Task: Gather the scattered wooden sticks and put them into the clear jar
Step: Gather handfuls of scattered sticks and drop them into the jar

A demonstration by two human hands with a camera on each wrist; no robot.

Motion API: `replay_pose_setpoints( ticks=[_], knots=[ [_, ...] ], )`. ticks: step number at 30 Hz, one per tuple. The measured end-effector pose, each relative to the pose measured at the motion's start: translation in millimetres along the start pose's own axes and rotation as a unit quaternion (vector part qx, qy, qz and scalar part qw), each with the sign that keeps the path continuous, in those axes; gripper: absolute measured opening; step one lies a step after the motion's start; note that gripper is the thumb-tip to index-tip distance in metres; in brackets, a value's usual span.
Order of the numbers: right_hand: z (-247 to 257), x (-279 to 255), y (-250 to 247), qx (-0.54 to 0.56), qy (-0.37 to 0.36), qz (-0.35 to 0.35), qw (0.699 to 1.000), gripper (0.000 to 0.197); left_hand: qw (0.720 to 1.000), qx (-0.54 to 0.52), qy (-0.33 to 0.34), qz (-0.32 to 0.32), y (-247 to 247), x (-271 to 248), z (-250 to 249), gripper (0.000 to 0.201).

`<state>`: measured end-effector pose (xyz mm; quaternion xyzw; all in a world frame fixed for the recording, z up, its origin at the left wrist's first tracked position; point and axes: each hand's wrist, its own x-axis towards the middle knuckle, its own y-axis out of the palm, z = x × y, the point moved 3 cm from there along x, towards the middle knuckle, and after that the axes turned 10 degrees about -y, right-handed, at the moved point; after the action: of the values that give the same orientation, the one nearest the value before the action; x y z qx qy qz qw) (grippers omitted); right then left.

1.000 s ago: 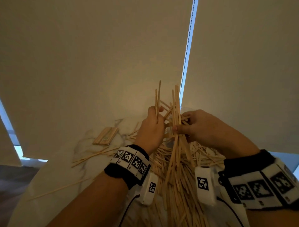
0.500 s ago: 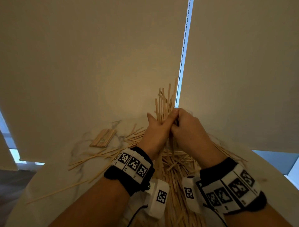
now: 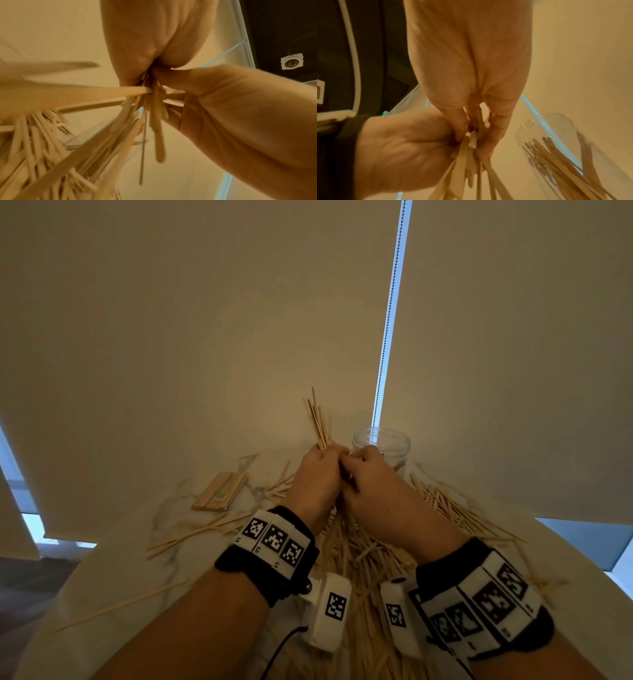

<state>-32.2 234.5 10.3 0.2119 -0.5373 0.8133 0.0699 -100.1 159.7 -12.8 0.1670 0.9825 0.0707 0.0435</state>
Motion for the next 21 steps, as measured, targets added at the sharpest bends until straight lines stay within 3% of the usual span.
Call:
replay_pose_setpoints(
  ticks=[4, 9, 14, 17, 21],
  knots=[
    [-5, -2, -23, 0.075, 0.008, -0.032, 0.997, 0.032, 0.999, -0.042, -0.011, 0.009, -8, 6, -5, 0.021],
    [-16, -7, -42, 0.093, 0.044, -0.130, 0.986, 0.018, 0.997, -0.055, -0.003, 0.052, -12, 2, -14, 0.015],
    [-17, -8, -51, 0.112, 0.044, -0.239, 0.964, 0.009, 0.991, 0.026, 0.038, 0.127, 8, -19, -16, 0.026],
    [-17, -9, -57, 0.142, 0.034, -0.302, 0.942, 0.010, 0.981, 0.067, 0.087, 0.161, 16, -27, -18, 0.024],
    [-21, -10, -63, 0.137, 0.036, -0.315, 0.938, 0.020, 0.980, 0.000, 0.074, 0.187, 20, -26, -15, 0.027]
  ],
)
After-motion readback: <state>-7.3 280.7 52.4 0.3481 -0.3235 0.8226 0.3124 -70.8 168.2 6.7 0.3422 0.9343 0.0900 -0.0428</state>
